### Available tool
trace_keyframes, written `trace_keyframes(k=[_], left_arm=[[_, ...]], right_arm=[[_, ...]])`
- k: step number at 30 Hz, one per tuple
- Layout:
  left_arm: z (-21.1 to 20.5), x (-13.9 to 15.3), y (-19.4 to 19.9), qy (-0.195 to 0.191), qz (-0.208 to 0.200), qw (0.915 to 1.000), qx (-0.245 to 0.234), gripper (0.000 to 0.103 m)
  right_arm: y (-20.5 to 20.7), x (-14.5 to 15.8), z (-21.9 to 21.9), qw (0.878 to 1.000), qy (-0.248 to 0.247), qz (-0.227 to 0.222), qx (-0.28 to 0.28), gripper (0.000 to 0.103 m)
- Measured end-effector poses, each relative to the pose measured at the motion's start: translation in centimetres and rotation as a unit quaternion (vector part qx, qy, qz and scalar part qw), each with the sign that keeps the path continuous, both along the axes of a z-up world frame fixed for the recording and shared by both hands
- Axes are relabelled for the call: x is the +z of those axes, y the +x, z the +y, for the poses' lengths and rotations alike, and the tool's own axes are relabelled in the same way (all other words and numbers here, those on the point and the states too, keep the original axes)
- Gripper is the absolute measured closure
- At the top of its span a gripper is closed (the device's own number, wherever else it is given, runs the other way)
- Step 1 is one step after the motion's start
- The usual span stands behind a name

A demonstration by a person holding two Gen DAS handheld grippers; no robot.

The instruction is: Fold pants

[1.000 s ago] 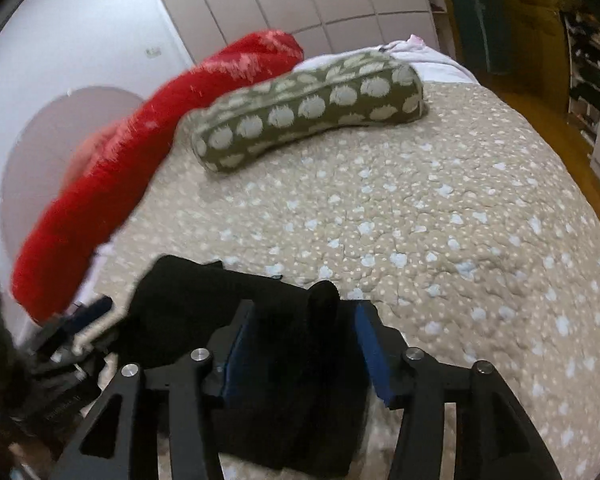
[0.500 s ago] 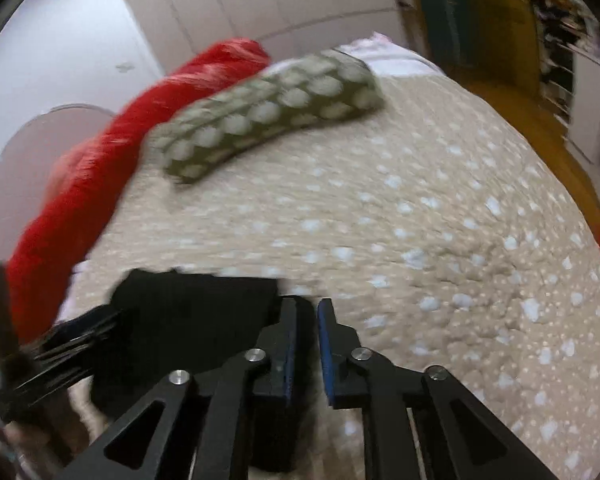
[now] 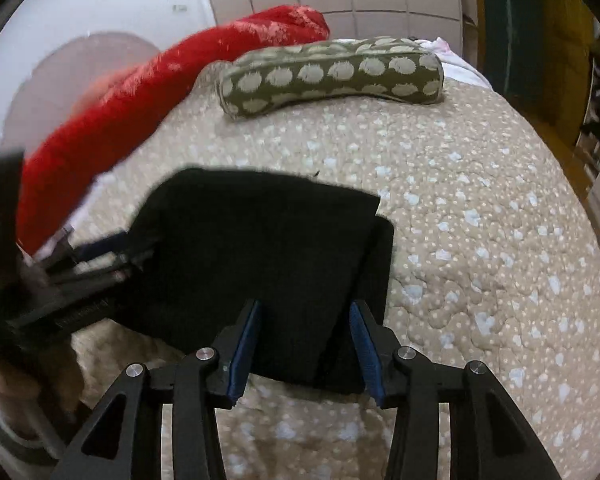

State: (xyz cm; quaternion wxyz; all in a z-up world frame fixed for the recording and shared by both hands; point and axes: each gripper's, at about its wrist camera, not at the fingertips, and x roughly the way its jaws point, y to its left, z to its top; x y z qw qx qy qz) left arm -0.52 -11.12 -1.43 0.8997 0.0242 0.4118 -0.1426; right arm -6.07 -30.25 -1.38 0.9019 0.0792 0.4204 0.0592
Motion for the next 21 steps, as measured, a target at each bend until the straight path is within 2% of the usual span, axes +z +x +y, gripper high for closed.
trace_keyframes(k=[4,8,9,10,12,18,21], left_arm=[[0.1,0.1,-0.2,0.000,0.000,1.0000,0.000,0.033],[0.0,0.1,-0.2,-0.001,0.001,1.0000,0.002,0.033],[0.0,0.1,-0.3,-0.001,0.001,1.0000,0.003,0.033],[0.0,0.1,-0.2,0.001,0.002,1.0000,0.003,0.033],[0.0,0.1,-0.2,0.000,0.001,1.0000,0.001,0.033],[-0.2,-0.2,-0.2,0.004,-0.002,1.0000,0.005,0.032],[-0.4,0.2,-0.3,0.007,-0.001,1.0000,0.000,0.032]], right_arm=[[0.3,0.6,-1.7,0.998,0.054,-0.010,-0.039,0.055],[1.9,-1.0,-2.0,0.995,0.082,0.020,-0.056,0.054],[1.8,-1.1,-1.5,0.996,0.072,0.010,-0.053,0.062],[1.7,-1.0,-1.1,0.997,0.060,0.001,-0.044,0.076],[1.6,-0.5,-0.4,0.999,0.029,-0.007,-0.036,0.088],[1.6,-0.5,0.2,0.999,-0.027,-0.008,-0.029,0.089],[1.1,0.3,0.1,0.999,-0.041,-0.014,-0.029,0.096]])
